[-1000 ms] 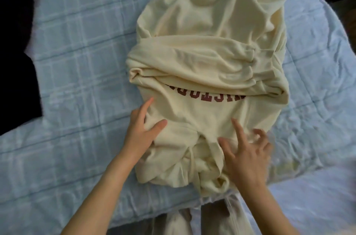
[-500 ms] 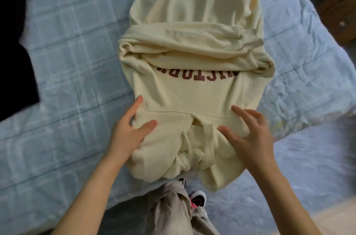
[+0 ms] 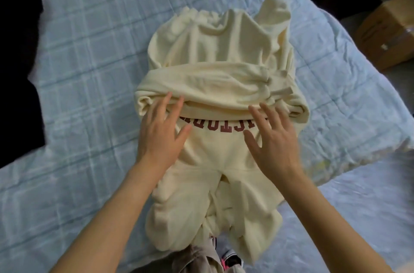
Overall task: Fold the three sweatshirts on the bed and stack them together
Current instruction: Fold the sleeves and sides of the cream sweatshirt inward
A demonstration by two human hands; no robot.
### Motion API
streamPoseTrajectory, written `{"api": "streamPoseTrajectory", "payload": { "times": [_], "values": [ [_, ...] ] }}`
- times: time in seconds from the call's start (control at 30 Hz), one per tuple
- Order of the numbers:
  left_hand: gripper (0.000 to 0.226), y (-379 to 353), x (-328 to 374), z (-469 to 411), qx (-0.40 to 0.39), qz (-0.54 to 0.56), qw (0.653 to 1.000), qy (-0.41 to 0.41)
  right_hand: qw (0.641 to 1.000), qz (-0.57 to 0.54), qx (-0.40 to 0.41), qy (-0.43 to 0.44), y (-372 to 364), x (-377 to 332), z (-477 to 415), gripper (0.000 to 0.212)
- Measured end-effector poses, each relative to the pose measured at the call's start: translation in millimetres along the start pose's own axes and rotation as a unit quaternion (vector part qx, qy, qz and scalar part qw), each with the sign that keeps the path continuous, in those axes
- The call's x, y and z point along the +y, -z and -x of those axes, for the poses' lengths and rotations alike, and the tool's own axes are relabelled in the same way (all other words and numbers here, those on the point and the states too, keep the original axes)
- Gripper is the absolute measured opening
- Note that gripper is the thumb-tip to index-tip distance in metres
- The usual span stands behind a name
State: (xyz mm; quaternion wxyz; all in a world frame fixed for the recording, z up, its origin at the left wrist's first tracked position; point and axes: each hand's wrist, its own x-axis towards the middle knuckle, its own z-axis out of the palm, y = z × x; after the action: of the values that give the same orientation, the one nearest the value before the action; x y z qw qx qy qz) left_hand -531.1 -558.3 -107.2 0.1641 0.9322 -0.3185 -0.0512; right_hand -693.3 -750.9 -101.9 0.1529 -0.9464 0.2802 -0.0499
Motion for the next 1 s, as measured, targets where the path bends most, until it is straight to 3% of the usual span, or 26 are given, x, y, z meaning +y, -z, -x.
{"api": "streamPoseTrajectory", "payload": {
  "times": [0.17,0.37,0.47,0.53,0.63,0.67,0.73,0.87,1.0],
  "values": [
    [0.059,-11.8,16.3,-108.9,0.003,-0.073,0.992,-0.103,0.996,0.044,-0.019,0.077,-14.6,-5.0,-113.8,0.054],
    [0.061,-59.4,0.8,-151.4,-0.154,-0.143,0.975,-0.069,0.988,0.093,-0.118,0.026,-52.8,38.2,-156.8,0.055],
    [0.064,-58.3,3.6,-160.1,-0.176,-0.115,0.976,-0.064,0.987,0.067,-0.143,0.022,-48.9,36.4,-159.4,0.058],
    [0.063,-44.2,2.5,-179.9,-0.116,-0.033,0.988,-0.092,0.991,0.013,-0.125,0.037,-30.4,37.0,-170.2,0.059],
    [0.037,-28.3,-5.1,-237.7,0.066,0.052,0.986,-0.145,0.994,-0.055,0.039,0.082,3.6,52.9,-215.0,0.049],
    [0.03,-26.1,-6.1,-261.2,0.09,0.063,0.986,-0.126,0.991,-0.043,0.08,0.097,12.2,62.4,-238.8,0.044],
    [0.028,-27.0,-3.5,-306.9,0.081,0.078,0.991,-0.069,0.991,-0.001,0.084,0.108,22.5,78.8,-290.6,0.041],
    [0.051,-42.7,-8.5,-375.7,0.015,0.012,0.999,0.049,0.993,0.096,-0.028,0.061,8.2,105.0,-368.6,0.055],
    [0.073,-48.7,-35.5,-396.8,-0.019,0.069,0.964,0.255,0.985,-0.137,-0.058,-0.087,-4.5,133.7,-383.1,0.053]
  ]
}}
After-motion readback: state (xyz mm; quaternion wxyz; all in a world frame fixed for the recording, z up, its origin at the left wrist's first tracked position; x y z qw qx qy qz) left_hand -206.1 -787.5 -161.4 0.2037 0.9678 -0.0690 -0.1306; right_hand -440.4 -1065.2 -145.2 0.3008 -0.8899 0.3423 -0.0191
